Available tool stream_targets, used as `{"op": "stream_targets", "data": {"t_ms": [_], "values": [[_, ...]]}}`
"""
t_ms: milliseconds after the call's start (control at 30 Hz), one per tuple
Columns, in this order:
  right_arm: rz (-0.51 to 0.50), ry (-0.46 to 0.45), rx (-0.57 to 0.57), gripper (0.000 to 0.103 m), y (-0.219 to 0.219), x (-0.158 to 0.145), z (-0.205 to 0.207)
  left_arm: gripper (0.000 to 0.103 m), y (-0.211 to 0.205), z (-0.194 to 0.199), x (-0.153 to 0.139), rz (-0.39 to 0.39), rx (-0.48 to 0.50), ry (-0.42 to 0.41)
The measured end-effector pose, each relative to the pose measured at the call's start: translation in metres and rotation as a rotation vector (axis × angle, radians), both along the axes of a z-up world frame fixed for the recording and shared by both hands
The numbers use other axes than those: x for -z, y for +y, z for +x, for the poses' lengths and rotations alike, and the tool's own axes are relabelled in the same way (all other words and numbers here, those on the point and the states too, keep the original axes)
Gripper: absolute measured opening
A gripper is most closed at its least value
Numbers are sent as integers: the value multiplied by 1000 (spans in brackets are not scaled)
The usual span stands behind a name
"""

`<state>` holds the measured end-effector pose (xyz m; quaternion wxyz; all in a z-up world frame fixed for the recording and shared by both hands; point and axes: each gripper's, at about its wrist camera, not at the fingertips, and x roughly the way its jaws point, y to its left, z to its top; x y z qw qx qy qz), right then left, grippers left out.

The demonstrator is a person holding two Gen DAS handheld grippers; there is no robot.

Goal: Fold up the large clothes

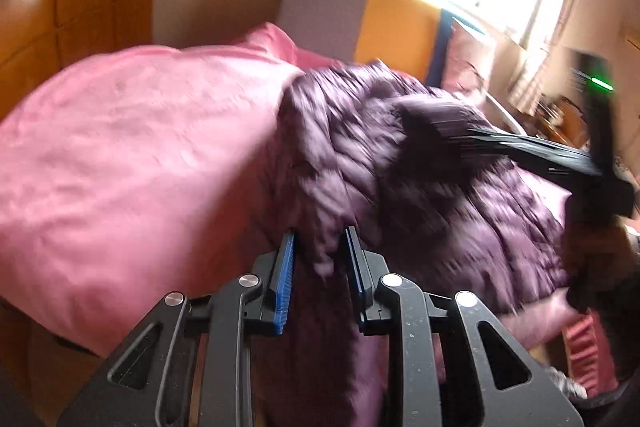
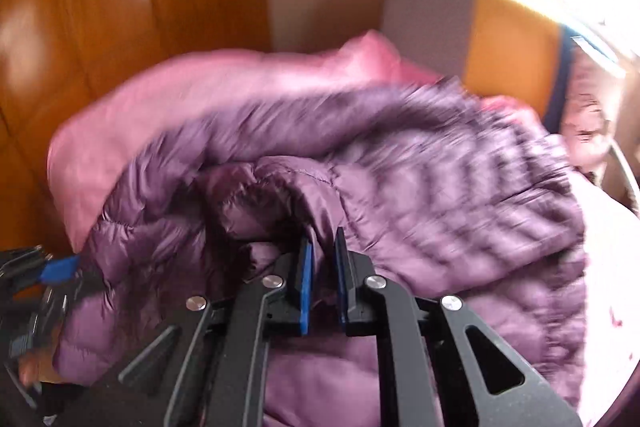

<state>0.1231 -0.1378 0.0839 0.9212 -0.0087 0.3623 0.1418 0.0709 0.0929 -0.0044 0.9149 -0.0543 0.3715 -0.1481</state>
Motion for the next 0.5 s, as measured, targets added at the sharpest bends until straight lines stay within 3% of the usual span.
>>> {"op": "stream_targets", "data": {"t_ms": [33,100,167,300,400,433,467,500], "values": [[23,-27,53,9,-25,-13,-3,24,5,7,-4,0,-15,-11],[40,-75,167,6,-71,-35,-2,14,21,25,-13,4,-69,-34],[26,-118,321,1,-129,-50,0,13,34,43,-17,14,-122,-35],[11,-83,583,1,-227,-52,7,3,56,86,-14,27,-226,20],[32,-61,705,5,-277,-47,-7,3,68,85,-27,-50,-243,13],[70,-60,719,10,-288,-45,-13,13,70,83,-32,-76,-239,1],[107,-63,715,34,-293,-44,-19,42,70,78,-37,-92,-240,-10],[139,-69,702,51,-296,-42,-23,61,72,71,-44,-105,-254,-23]]}}
